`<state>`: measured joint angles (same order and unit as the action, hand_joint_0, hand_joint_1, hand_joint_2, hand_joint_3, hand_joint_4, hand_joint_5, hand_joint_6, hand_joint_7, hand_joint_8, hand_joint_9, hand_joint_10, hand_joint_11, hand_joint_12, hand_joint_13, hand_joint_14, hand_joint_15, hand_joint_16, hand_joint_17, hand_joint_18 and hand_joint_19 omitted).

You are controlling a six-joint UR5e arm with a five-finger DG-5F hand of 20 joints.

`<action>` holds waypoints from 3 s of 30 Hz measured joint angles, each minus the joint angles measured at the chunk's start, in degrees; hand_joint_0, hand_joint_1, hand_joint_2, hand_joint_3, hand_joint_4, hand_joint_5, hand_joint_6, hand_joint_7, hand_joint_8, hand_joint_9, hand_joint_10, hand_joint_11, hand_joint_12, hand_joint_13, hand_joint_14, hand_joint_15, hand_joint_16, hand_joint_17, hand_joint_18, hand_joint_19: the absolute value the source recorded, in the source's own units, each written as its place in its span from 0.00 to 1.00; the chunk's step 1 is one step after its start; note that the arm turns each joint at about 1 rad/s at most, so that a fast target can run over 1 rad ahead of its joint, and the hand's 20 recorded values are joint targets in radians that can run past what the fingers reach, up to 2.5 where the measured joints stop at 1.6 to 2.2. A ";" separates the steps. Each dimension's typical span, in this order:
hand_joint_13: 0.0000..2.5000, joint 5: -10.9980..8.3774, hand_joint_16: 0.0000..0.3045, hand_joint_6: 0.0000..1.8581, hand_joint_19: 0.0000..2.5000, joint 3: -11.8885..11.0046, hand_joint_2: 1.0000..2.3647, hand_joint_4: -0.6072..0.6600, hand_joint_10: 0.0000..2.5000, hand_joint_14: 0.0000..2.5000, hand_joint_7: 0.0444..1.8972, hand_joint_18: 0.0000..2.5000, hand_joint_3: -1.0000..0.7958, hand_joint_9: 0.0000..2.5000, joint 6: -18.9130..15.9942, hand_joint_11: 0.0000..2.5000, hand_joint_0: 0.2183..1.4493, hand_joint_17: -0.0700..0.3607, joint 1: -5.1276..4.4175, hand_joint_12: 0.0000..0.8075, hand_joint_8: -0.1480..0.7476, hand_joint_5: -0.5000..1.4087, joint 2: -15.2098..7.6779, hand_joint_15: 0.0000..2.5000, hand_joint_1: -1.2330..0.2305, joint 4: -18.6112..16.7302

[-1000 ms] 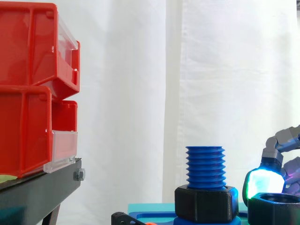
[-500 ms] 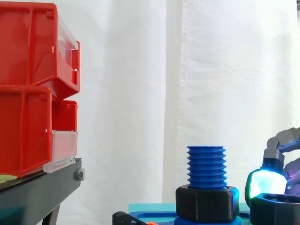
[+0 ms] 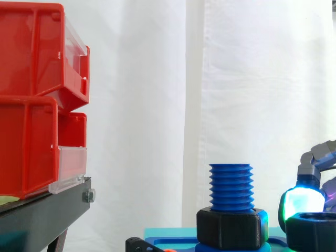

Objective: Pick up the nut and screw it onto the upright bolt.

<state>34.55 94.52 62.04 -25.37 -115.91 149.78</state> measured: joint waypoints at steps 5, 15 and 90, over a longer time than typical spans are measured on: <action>0.32 -0.06 0.16 0.27 0.08 -0.02 0.00 0.72 0.00 0.00 0.66 0.28 0.28 0.32 -0.97 0.06 0.31 0.41 0.20 0.48 0.56 0.18 1.28 0.01 0.34 0.71; 0.33 0.22 0.15 0.27 0.08 -0.04 0.00 0.72 0.00 0.00 0.66 0.28 0.28 0.33 -1.28 0.06 0.31 0.40 1.14 0.48 0.57 0.18 5.32 0.02 0.34 4.10; 0.34 22.87 0.19 0.27 0.10 -11.73 0.00 0.72 0.00 0.00 0.68 0.33 0.28 0.38 9.18 0.08 0.27 0.47 9.72 0.48 0.58 0.19 -3.02 0.02 0.38 -3.06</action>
<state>57.42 82.79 71.22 -15.65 -118.93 146.71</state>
